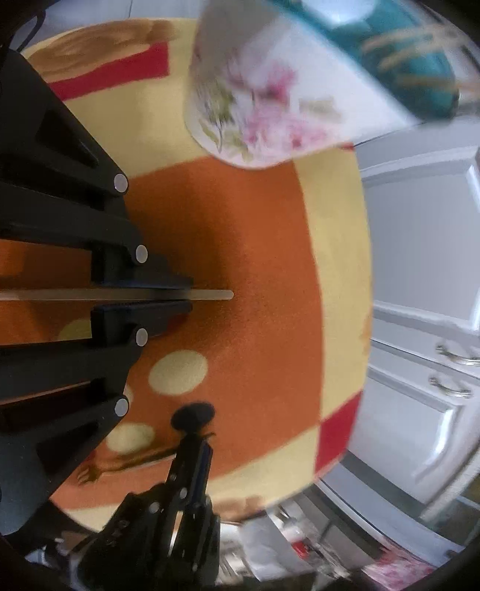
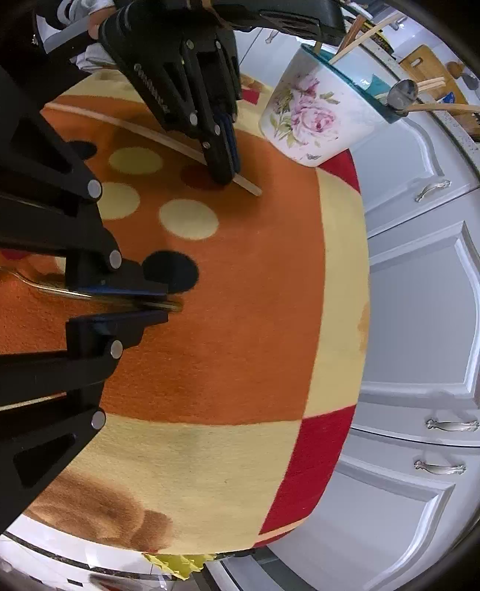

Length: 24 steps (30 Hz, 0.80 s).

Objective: Organize utensils
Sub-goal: 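Grasp the gold fork with the right tool while the left tool grasps the last wooden chopstick, then lift the fork and chopstick and carry both over the floral holder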

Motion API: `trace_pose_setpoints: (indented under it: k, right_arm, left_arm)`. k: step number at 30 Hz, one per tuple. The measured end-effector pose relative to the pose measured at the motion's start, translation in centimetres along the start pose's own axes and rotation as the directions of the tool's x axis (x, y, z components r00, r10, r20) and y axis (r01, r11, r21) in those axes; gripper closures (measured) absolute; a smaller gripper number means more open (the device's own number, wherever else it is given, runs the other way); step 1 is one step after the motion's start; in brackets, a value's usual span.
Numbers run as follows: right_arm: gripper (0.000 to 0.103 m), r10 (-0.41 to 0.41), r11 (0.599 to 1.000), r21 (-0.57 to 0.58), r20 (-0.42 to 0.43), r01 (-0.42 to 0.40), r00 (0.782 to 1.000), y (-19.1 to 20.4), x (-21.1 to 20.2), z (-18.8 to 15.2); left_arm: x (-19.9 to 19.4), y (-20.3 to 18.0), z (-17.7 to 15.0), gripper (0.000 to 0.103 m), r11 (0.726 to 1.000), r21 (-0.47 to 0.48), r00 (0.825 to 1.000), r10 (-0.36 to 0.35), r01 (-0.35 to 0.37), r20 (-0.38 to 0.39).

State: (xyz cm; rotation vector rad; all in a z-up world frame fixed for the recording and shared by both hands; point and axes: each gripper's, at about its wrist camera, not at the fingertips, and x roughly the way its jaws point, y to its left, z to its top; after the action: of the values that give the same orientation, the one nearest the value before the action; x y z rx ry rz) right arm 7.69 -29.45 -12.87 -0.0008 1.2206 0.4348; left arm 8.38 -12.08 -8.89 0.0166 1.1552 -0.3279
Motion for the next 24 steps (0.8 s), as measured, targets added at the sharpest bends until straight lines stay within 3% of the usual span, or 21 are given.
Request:
trace_pose_setpoints:
  k: [7, 10, 14, 15, 16, 17, 20, 24]
  right_arm:
    - [0.097, 0.093, 0.994, 0.045, 0.086, -0.097, 0.992, -0.1, -3.8, -0.3]
    - [0.097, 0.147, 0.987, 0.039, 0.132, -0.154, 0.98, 0.5, -6.2, -0.5]
    - [0.096, 0.092, 0.995, 0.025, 0.084, -0.095, 0.992, 0.9, -5.8, -0.9]
    - [0.089, 0.087, 0.995, 0.036, 0.044, -0.089, 0.995, 0.8, -4.8, -1.0]
    - [0.075, 0.061, 0.997, 0.037, 0.018, -0.061, 0.998, 0.7, -4.0, -1.2]
    - [0.072, 0.01, 1.0, 0.027, -0.003, -0.01, 1.0, 0.8, -3.0, -1.4]
    - [0.073, -0.022, 1.0, 0.01, -0.022, 0.022, 1.0, 0.8, -1.0, -1.3]
    - [0.094, -0.055, 0.998, -0.039, -0.005, 0.055, 0.998, 1.4, 0.6, -0.4]
  left_arm:
    - [-7.4, 2.1, -1.2, 0.099, 0.988, -0.066, 0.981, -0.13, 0.141, 0.143]
    - [-10.1, 2.7, -1.7, 0.099, 0.988, -0.06, 0.972, -0.13, 0.143, 0.194]
    - [-12.1, 2.9, -2.3, 0.099, 0.986, -0.078, 0.965, -0.124, 0.146, 0.232]
    - [-12.7, 2.9, -2.5, 0.099, 0.985, -0.081, 0.961, -0.126, 0.15, 0.244]
    - [-13.4, 3.0, -3.0, 0.099, 0.984, -0.082, 0.959, -0.131, 0.156, 0.251]
    - [-13.9, 3.0, -3.2, 0.099, 0.984, -0.081, 0.956, -0.134, 0.16, 0.259]
    - [-14.7, 2.9, -3.4, 0.099, 0.984, -0.078, 0.953, -0.131, 0.157, 0.274]
    - [-15.3, 3.1, -3.5, 0.099, 0.984, -0.083, 0.95, -0.125, 0.155, 0.285]
